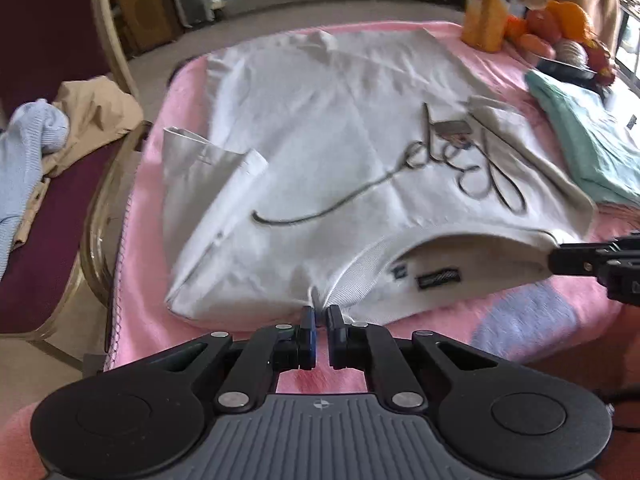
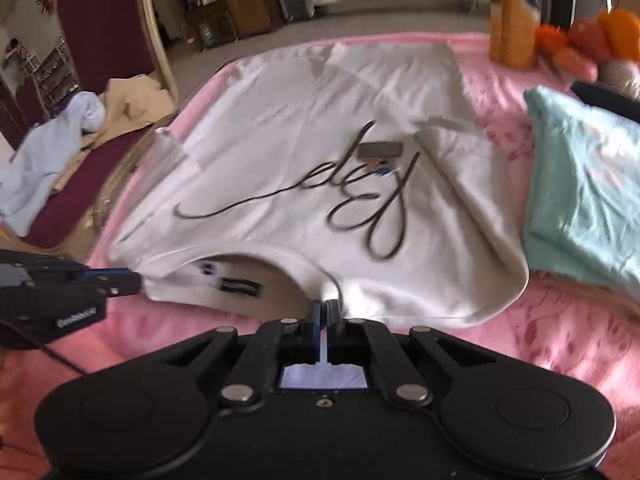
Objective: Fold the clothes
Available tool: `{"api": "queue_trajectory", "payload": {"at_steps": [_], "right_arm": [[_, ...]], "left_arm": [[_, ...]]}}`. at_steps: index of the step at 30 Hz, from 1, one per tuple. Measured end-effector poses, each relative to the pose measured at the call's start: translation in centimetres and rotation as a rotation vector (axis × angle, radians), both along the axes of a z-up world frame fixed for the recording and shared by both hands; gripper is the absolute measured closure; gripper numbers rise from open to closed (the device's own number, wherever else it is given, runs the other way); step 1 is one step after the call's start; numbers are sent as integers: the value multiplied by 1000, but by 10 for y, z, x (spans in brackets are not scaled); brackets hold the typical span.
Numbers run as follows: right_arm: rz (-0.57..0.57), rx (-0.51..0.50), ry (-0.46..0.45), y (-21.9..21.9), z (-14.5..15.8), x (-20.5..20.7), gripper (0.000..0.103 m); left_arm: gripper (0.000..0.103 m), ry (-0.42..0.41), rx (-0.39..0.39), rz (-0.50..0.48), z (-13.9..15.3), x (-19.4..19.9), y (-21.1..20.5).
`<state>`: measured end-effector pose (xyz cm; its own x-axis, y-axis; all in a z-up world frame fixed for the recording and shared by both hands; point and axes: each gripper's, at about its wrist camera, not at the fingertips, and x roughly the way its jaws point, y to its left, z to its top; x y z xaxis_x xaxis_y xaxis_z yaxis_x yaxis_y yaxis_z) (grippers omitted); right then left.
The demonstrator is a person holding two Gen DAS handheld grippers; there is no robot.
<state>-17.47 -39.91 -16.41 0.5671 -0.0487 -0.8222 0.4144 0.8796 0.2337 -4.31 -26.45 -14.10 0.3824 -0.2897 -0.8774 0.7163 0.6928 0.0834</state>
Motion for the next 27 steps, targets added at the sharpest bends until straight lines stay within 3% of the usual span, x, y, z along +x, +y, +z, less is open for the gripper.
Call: {"api": "queue_trajectory", "payload": {"at_steps": [4, 7, 9, 11, 13, 14, 16, 18, 20, 23, 25, 27], "right_arm": [[32, -19, 96, 10, -22, 8, 97], [44, -16, 127, 13, -31, 6, 87], [34, -15, 93, 8, -21, -2, 74], [9, -28, 34, 0, -7, -10, 74], [-42, -56, -26, -10, 4, -14, 86], [-64, -63, -39, -16, 4, -11, 96], [-99, -24, -55, -28, -5, -1, 96], [-89, -14, -14, -31, -24, 10, 96], [-79, -4, 27, -34, -43, 20, 95], [-17, -89, 130, -26, -44, 8, 95], [-33, -131, 197, -29, -39, -6, 91], [-73, -107, 195, -38, -34, -15, 91]], "left_arm": [[95, 24, 125, -17, -34, -6, -9], [86, 2, 127, -29, -33, -14, -3], [79, -3, 60, -31, -16, -13, 7], [76, -31, -6, -18, 1, -9, 15], [74, -58, -31, 16, 9, 0, 13], [74, -67, -36, 28, 9, 4, 10], [74, -63, -12, 28, -6, 13, -4], [74, -58, 22, 23, -22, 20, -17], [72, -66, 114, -9, -42, 18, -23], [70, -132, 199, -56, -40, 9, -11], [70, -136, 215, -47, -37, 11, -2], [71, -107, 171, -20, -29, 15, 7]]}}
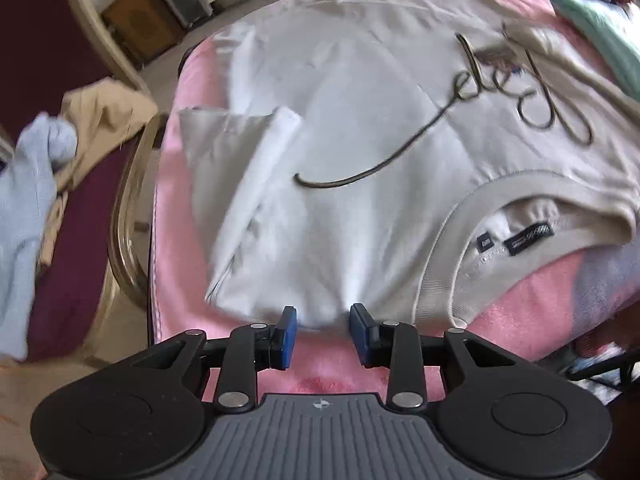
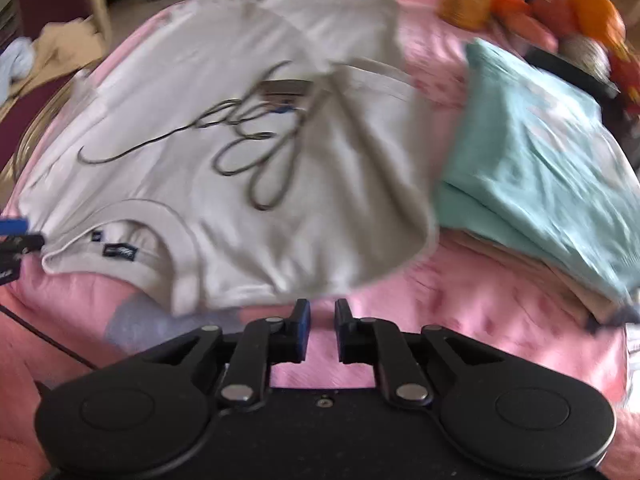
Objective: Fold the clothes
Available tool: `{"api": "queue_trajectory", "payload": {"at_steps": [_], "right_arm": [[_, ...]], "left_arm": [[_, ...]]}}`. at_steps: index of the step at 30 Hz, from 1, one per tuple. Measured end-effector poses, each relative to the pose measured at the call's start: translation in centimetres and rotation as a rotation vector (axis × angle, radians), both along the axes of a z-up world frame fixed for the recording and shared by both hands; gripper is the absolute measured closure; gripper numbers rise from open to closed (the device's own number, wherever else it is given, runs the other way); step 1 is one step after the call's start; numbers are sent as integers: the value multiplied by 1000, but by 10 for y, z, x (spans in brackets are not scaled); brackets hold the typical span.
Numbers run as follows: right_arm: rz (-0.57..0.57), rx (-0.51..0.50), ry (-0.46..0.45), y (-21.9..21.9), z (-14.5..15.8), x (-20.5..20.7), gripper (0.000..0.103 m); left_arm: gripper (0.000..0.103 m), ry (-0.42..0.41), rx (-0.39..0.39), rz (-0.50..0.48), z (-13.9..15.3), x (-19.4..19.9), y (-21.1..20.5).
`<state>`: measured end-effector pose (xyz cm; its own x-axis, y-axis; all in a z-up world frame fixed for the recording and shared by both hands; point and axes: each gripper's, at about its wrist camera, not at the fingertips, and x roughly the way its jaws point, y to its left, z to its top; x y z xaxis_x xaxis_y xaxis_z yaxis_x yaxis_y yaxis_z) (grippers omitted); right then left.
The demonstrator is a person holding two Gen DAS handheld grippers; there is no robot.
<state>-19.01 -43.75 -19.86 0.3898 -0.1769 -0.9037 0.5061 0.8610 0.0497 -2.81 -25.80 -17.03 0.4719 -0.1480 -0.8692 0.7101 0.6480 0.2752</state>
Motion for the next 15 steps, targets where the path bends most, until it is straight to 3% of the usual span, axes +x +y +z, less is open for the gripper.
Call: {"api": "queue_trajectory", "payload": {"at_steps": [3, 6, 9, 10, 13, 15], "right_arm": [[-30, 37, -100, -5, 10, -4, 88], [-13, 83, -195, -3, 13, 4, 87], [34, 155, -193, 6, -1, 23, 87], [49, 146, -158, 9, -8, 26, 87], [76, 90, -97, 15, -8, 19, 87], [47, 92, -83, 10, 2, 10, 77]], "left_arm": [[71, -15, -93, 4, 20, -5, 4], [71, -15, -122, -14, 20, -8, -9], [70, 49, -72, -19, -6, -5, -21], [67, 33, -47, -11, -10, -5, -19], [66, -6, 35, -4, -1, -12, -8], [66, 4, 52, 9, 6, -11, 3]]}}
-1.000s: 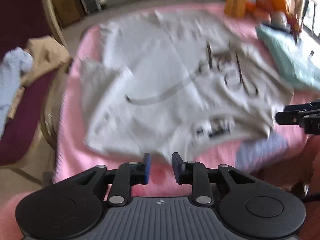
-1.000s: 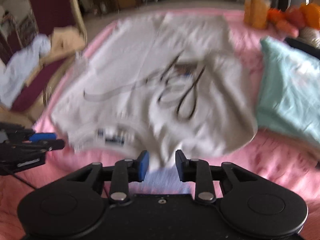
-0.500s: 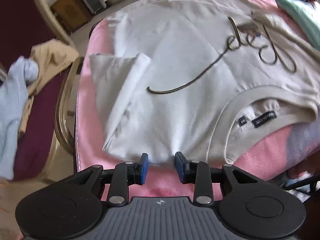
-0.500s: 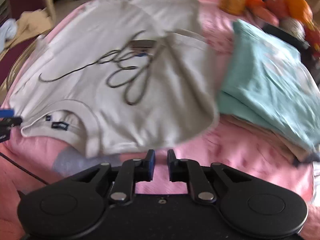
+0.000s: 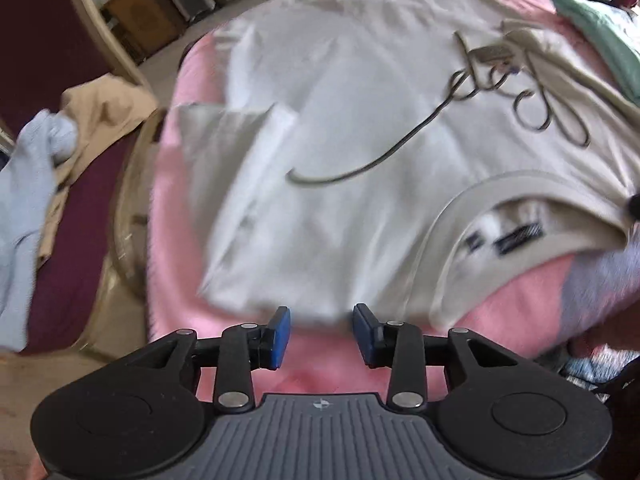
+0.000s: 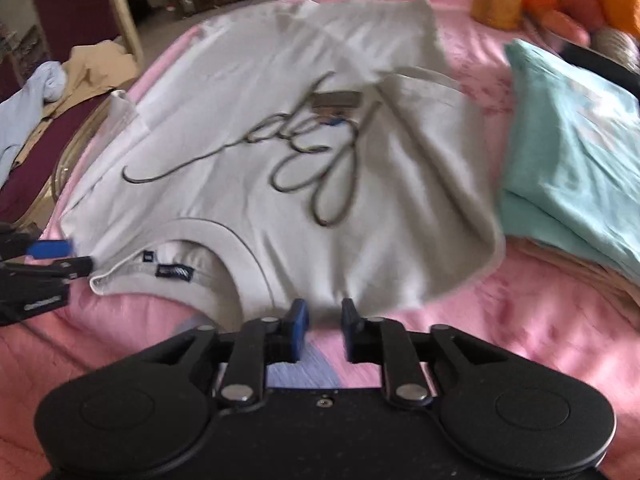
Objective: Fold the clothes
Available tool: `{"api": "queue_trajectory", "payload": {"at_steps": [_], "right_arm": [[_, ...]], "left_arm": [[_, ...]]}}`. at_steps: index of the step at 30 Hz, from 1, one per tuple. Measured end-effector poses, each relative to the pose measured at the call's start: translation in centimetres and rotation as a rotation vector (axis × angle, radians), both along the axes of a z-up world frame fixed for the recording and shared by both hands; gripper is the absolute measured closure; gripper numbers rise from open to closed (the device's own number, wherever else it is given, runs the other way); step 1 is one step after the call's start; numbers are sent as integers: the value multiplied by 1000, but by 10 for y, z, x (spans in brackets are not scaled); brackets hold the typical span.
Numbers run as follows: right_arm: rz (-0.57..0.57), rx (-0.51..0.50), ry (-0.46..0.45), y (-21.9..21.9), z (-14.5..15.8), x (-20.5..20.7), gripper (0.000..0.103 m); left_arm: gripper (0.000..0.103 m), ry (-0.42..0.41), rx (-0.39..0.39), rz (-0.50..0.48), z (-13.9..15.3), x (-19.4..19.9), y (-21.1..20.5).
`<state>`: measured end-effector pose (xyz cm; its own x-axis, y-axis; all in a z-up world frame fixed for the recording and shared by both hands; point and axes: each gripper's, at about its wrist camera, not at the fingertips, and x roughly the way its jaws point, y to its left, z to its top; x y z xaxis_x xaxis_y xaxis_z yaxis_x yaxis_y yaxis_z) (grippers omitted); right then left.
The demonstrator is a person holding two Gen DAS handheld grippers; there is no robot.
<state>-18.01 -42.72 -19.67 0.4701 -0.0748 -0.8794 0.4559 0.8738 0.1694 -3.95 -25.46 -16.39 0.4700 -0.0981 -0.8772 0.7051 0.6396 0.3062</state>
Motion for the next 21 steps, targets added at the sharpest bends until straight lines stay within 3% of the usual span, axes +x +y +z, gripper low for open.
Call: {"api": "queue_trajectory", "payload": {"at_steps": [3, 8, 11, 12, 16, 20, 21], "right_arm": [[-50, -20, -66, -7, 21, -15, 77], [-176, 28, -261, -37, 69, -17, 77], [-227, 7, -318, -59, 87, -7, 70], [-247, 20, -326, -69, 86, -3, 65], [-329, 75, -360, -111, 80, 12, 65], [-386, 92, -297, -146, 46, 33, 66], [-399, 89, -265, -152, 35, 40, 71]], "left_arm": [[67, 15, -61, 31, 15, 1, 10], [66, -1, -247, 32, 57, 3, -7], [64, -7, -327, 23, 71, 9, -28], [64, -4, -332, 26, 70, 13, -35], [63, 6, -351, 10, 61, 22, -67], [64, 24, -319, 1, 26, 36, -87], [64, 39, -306, 3, 17, 39, -88]]}}
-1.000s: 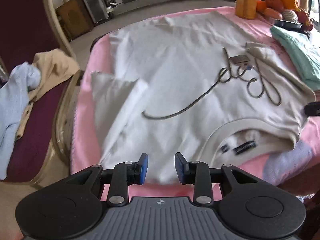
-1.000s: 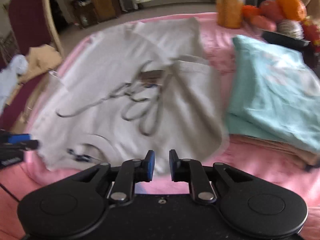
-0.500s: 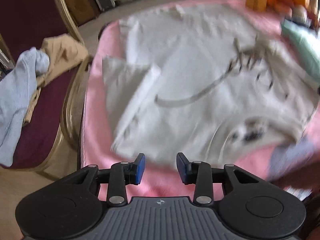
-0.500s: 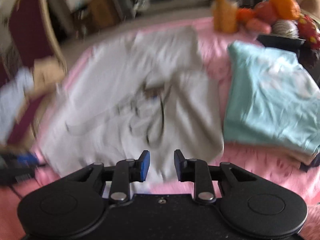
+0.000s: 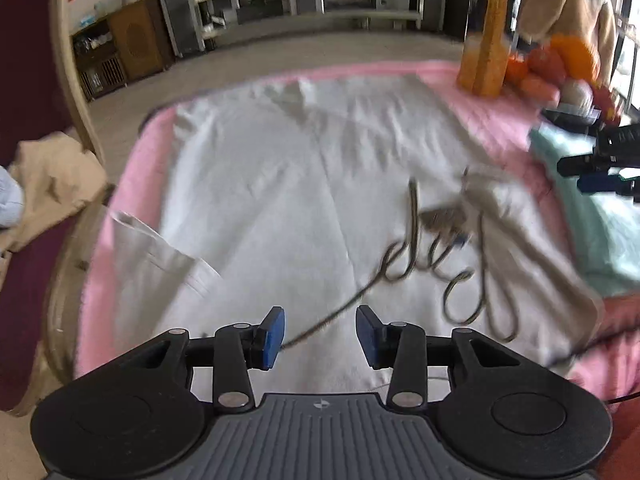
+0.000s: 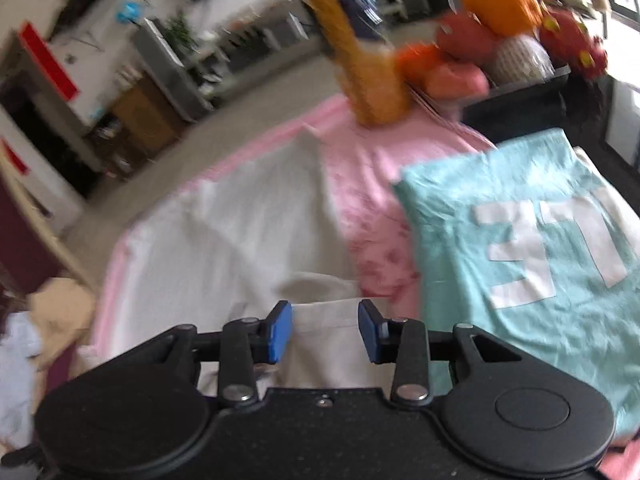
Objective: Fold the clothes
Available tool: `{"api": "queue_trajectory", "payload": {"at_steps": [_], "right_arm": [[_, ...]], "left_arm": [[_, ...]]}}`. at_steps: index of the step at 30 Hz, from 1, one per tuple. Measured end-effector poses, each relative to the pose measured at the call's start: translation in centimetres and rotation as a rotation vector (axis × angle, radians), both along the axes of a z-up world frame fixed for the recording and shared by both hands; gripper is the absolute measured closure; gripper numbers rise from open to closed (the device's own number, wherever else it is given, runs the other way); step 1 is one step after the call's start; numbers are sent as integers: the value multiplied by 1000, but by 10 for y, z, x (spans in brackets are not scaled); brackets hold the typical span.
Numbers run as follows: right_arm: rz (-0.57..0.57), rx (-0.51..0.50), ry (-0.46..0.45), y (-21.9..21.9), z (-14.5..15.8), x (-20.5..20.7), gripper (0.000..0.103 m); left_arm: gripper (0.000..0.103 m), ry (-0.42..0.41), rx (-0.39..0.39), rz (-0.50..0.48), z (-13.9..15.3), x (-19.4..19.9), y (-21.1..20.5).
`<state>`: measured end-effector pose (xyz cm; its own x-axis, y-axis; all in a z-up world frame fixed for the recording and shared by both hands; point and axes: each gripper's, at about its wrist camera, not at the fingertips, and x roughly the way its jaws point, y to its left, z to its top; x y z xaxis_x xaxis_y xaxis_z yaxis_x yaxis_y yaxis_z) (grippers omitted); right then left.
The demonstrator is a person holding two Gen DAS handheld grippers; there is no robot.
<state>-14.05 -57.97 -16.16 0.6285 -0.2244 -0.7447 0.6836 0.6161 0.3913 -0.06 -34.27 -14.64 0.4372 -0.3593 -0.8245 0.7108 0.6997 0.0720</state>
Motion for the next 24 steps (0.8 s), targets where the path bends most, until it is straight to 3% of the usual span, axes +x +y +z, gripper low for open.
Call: {"api": "queue_trajectory", "payload": {"at_steps": [5, 11, 14, 18, 21, 24], "right_arm": [[10, -3, 130, -19, -34, 17, 75], [48, -43, 234, -25, -52, 39, 75], [85, -124, 269, -11, -53, 45, 75], [116, -184, 270, -1, -52, 46, 100], [71, -192, 253, 1, -44, 39, 100], [12, -226, 177, 9, -20, 18, 101]], "left_arm": [[64, 65, 47, 3, -37, 13, -3], [61, 52, 29, -3, -40, 14, -1], [60, 54, 19, -1, -41, 14, 1], [57, 58, 8, 2, -41, 15, 1], [57, 45, 3, 5, -40, 13, 2], [57, 9, -3, 6, -36, 8, 4]]}}
